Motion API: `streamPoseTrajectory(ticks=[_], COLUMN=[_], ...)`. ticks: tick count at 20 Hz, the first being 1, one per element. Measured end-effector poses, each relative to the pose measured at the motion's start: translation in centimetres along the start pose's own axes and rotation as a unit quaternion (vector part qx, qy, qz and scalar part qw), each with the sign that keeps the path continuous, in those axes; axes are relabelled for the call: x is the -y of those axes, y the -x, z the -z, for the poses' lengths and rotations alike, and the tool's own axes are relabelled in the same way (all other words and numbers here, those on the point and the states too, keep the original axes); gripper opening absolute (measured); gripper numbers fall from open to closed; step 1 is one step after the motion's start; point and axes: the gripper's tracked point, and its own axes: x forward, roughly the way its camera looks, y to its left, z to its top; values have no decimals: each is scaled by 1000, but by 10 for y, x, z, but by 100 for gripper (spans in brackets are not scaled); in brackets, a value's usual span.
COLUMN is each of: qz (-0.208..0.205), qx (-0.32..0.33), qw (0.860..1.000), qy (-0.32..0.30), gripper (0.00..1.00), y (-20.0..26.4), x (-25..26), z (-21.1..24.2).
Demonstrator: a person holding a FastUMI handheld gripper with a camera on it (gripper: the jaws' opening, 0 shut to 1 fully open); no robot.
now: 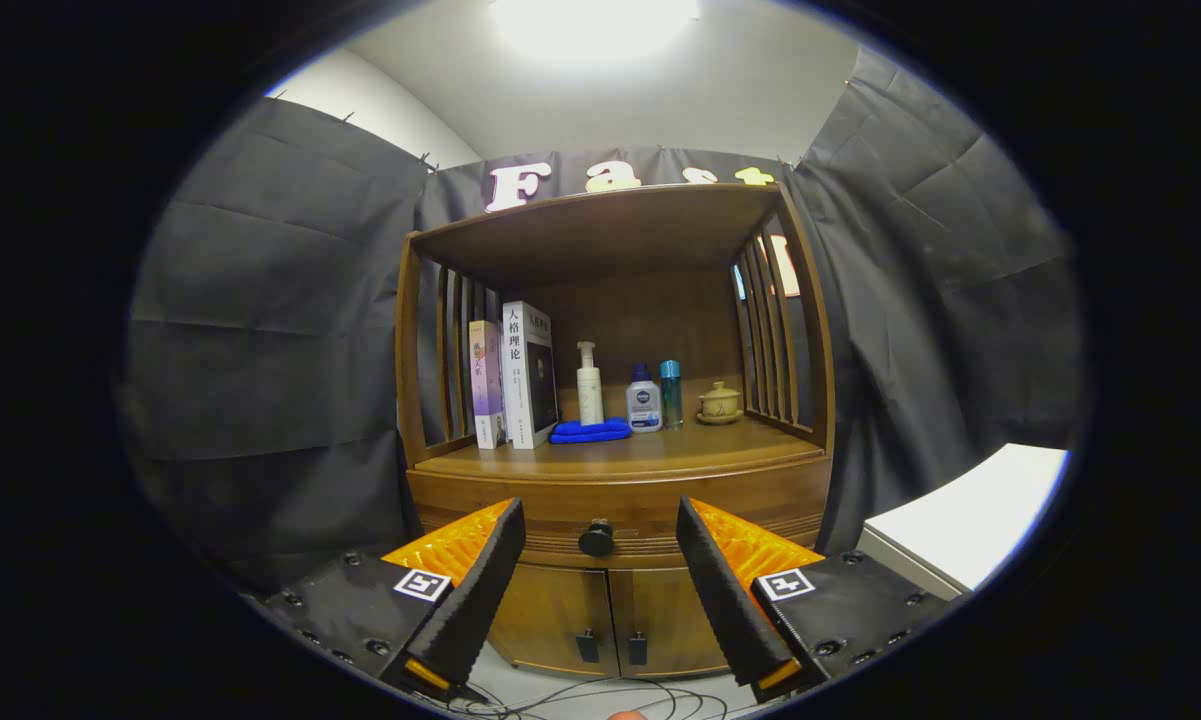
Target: Pull open the drawer, take out the items inside it, and place them on the countertop above the cabinet.
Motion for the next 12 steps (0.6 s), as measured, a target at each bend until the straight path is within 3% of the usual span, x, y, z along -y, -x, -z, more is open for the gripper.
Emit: streamPoseTrajectory(ticks=[12], qz=[-1], qx=[-12], qw=[1000], qy=[-5], gripper=[95], y=[-48], x=[-6], z=[4])
